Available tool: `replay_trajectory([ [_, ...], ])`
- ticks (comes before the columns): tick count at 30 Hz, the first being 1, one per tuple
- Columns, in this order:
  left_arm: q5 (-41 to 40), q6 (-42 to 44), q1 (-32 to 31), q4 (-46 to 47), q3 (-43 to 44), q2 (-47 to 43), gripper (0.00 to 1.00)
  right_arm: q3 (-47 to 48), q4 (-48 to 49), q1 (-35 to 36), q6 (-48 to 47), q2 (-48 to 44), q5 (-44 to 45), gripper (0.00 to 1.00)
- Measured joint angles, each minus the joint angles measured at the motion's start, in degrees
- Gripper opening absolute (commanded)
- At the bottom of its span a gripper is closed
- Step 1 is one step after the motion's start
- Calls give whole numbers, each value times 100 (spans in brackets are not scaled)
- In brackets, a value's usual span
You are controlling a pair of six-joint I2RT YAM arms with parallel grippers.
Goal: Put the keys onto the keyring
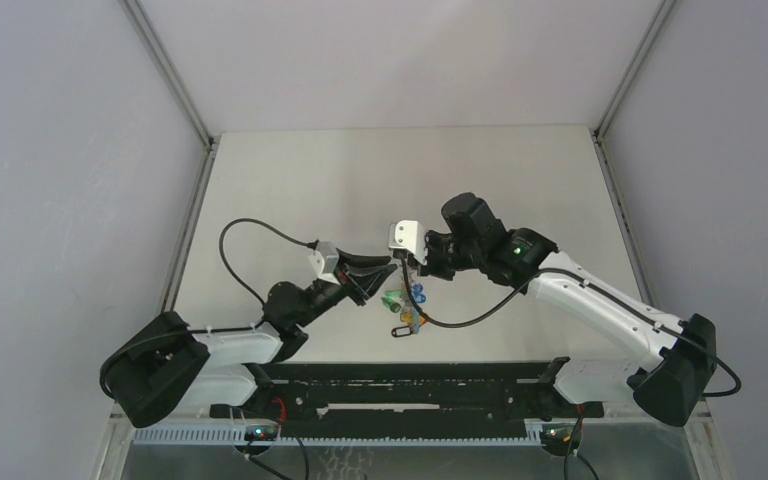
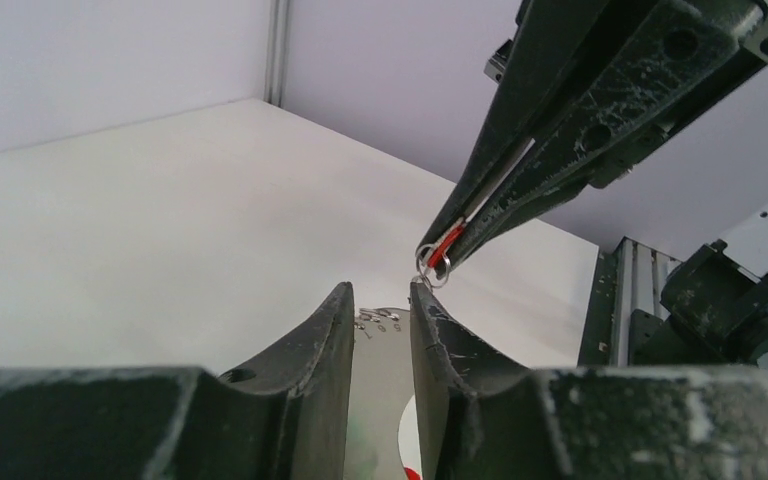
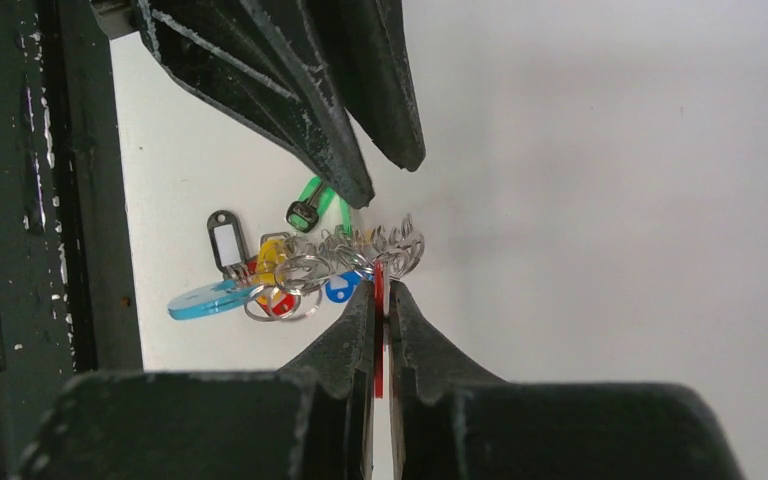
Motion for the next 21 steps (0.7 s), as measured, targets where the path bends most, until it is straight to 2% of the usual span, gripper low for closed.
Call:
replay_trajectory([
  [7,363,282,-2,-358,17,-90,48,149,-133,61,-122,-7,9,0],
  [21,592,870,-103,-1303,417,-232,52,149,-212,229,-149,-7,70,0],
])
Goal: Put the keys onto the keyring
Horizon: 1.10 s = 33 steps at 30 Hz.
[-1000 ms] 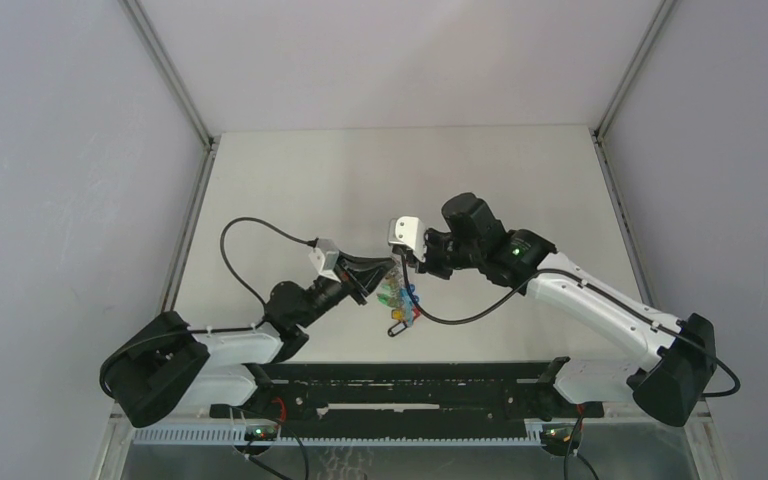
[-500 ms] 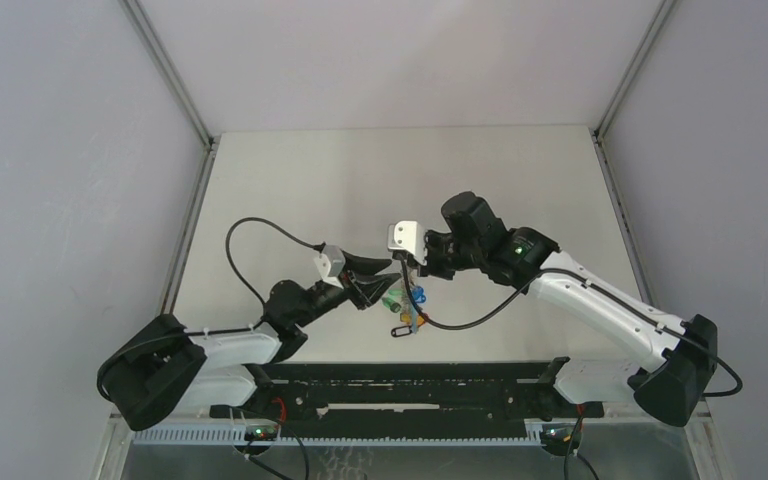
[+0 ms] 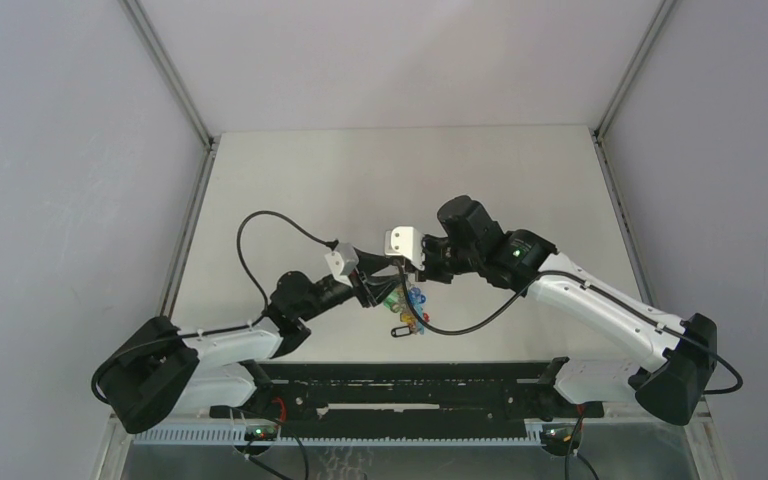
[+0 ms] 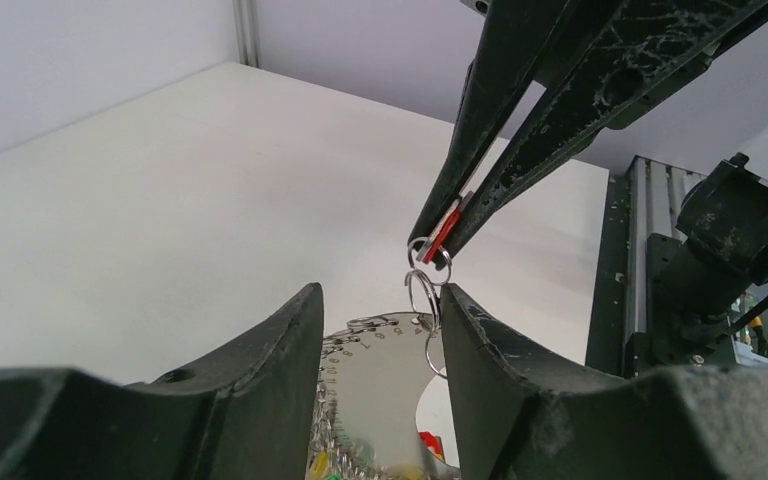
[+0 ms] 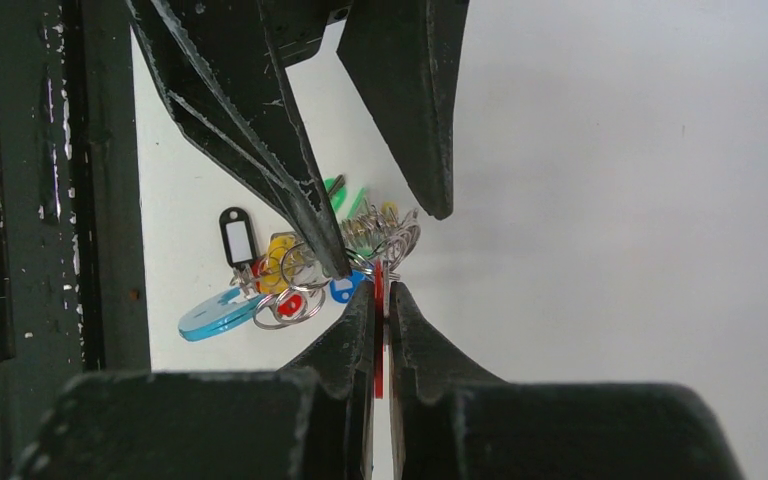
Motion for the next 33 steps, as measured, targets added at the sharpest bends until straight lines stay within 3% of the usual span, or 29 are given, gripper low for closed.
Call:
replay_trajectory([
  [3,44,26,0,-63,50,0,49,0,2,20,2,0,24,0],
  [13,131,170,-15,-348,144,2,1,0,0,68,4,0,68,0],
  [24,-142,138,-26,-417,160,-83,0,28,-85,44,101,0,380,0],
  [33,-675,-420,-63,-79,61,-105,0,-363,219,-2,317,-197,511,0],
])
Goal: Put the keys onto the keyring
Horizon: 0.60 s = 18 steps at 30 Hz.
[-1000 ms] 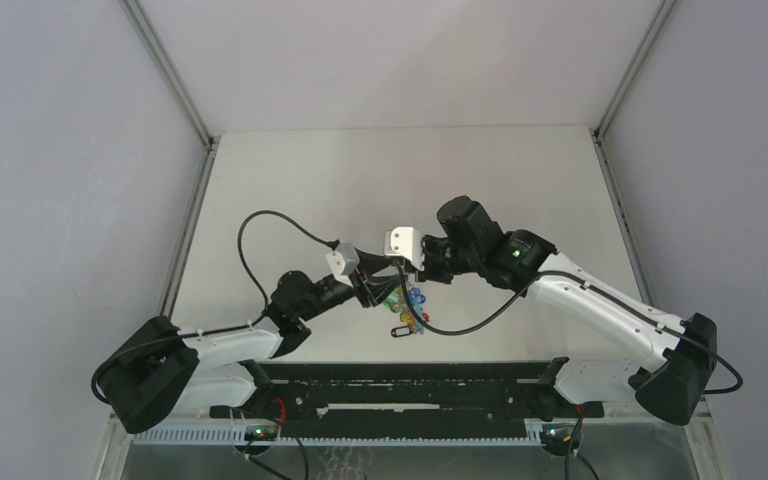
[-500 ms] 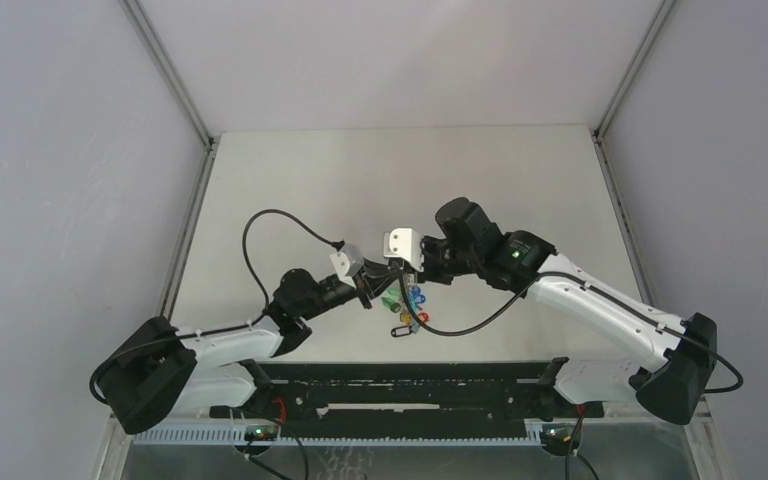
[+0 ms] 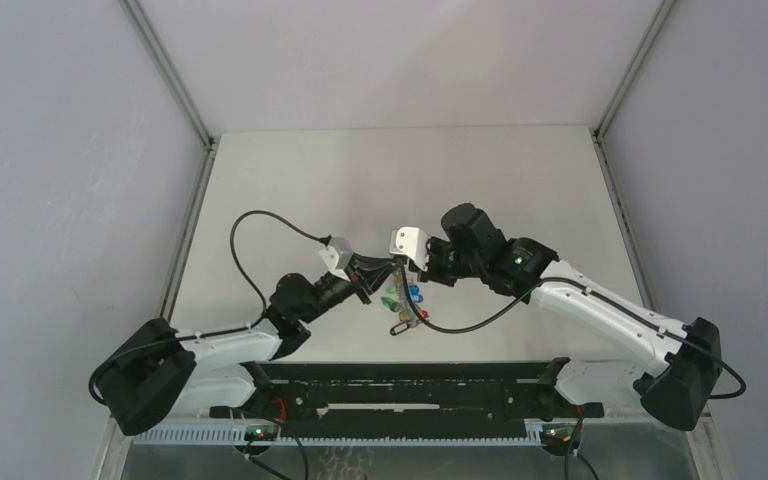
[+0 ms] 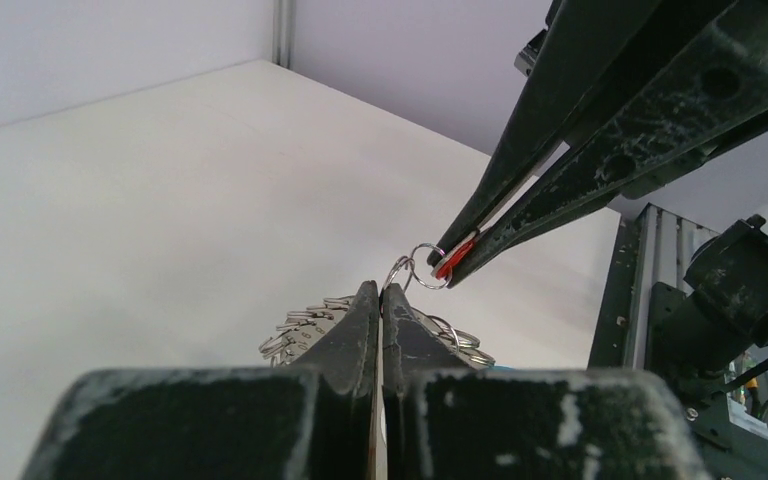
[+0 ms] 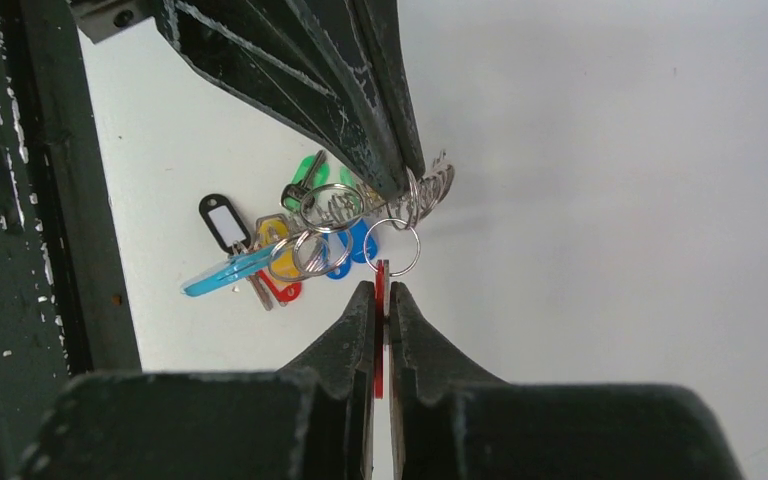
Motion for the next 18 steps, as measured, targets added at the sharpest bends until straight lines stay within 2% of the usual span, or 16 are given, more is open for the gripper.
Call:
replay_trajectory([
  [7,-155,-304,-13,140,-179,74,0,-474,476,-59,221,-7,44,0],
  [18,-619,-964,-22,857,-382,374,0,-555,828,-39,348,35,68,0],
])
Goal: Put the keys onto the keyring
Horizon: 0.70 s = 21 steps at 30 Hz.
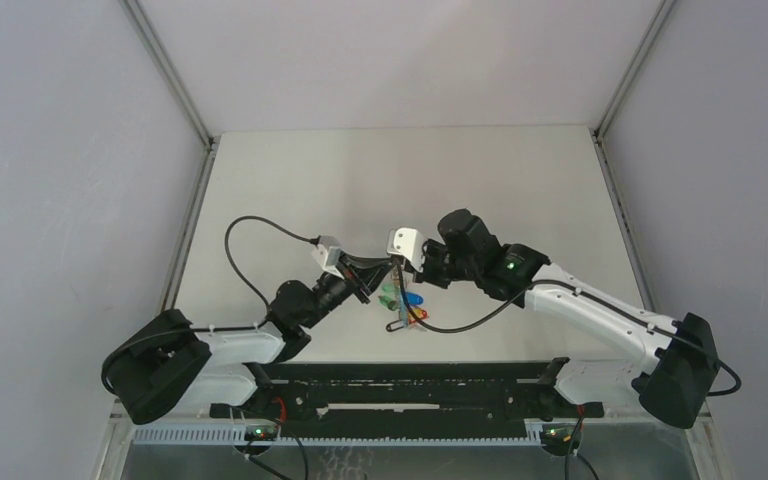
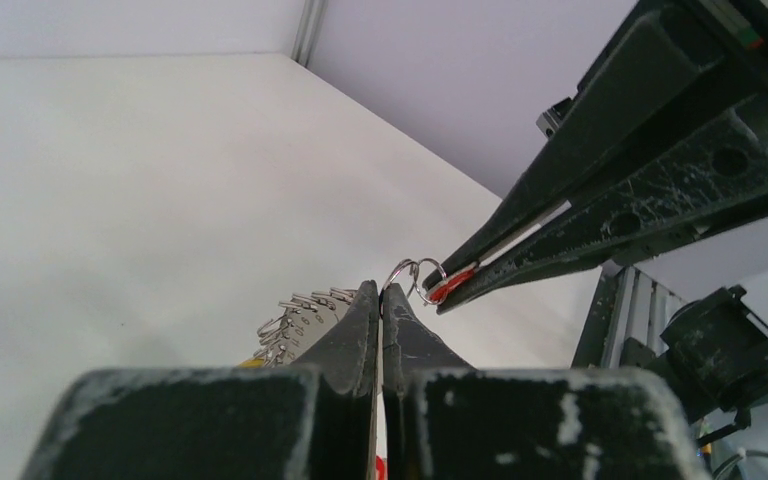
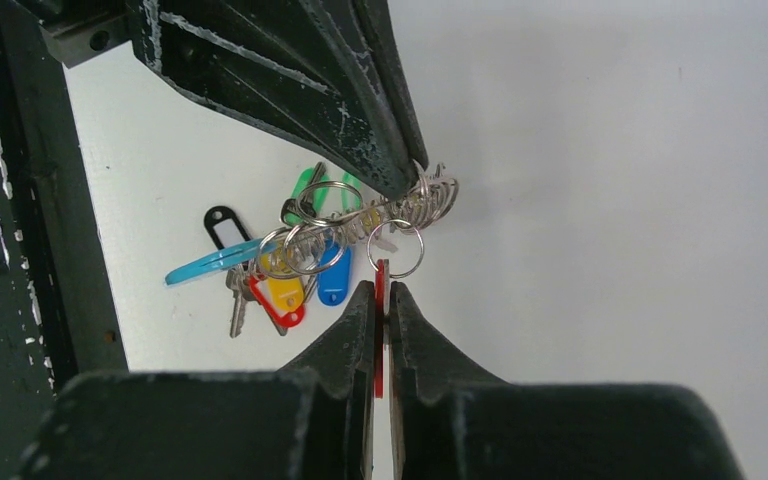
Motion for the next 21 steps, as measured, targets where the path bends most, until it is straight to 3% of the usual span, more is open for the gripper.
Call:
replay_trajectory([
  [18,-581,-433,-33,188,-98,122,0,2,330,164,4,437,96,0],
  [21,-581,-422,-37,221,-153,120,10,2,269,162,-4,275,146,0],
])
